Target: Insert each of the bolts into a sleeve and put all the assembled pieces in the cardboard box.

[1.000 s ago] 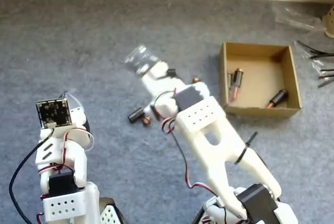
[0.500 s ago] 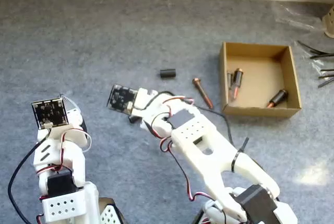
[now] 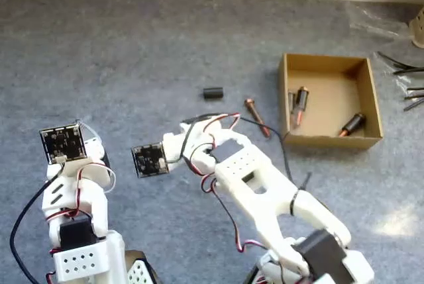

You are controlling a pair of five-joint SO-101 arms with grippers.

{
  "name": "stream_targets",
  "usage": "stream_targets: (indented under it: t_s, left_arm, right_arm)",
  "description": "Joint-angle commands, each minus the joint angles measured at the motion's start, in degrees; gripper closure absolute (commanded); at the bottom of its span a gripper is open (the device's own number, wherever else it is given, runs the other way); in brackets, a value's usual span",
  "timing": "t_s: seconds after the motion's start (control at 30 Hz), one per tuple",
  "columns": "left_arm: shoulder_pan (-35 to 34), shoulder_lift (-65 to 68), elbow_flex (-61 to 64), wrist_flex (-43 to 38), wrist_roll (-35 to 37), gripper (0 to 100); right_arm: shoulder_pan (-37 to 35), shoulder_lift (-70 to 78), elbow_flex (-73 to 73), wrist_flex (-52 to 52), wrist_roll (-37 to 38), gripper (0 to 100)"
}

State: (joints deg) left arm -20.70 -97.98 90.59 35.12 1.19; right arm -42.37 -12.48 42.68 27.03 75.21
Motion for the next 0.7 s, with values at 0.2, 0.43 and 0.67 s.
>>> stream_targets:
  t_s: [0.2,0.43,0.67]
  left_arm:
    - [-5.7,-0.7,-1.1,0.1,0.0,99]
    - [-6.7,-0.7,-1.2,0.1,0.0,99]
    - [-6.7,-0.7,-1.2,0.1,0.0,99]
  right_arm:
    - [-3.2,9.3,-4.4,-9.1,1.2,91.4]
    - [-4.3,9.7,-4.4,-9.9,1.4,91.2]
    - [-4.9,11.3,-4.3,-9.9,1.2,91.0]
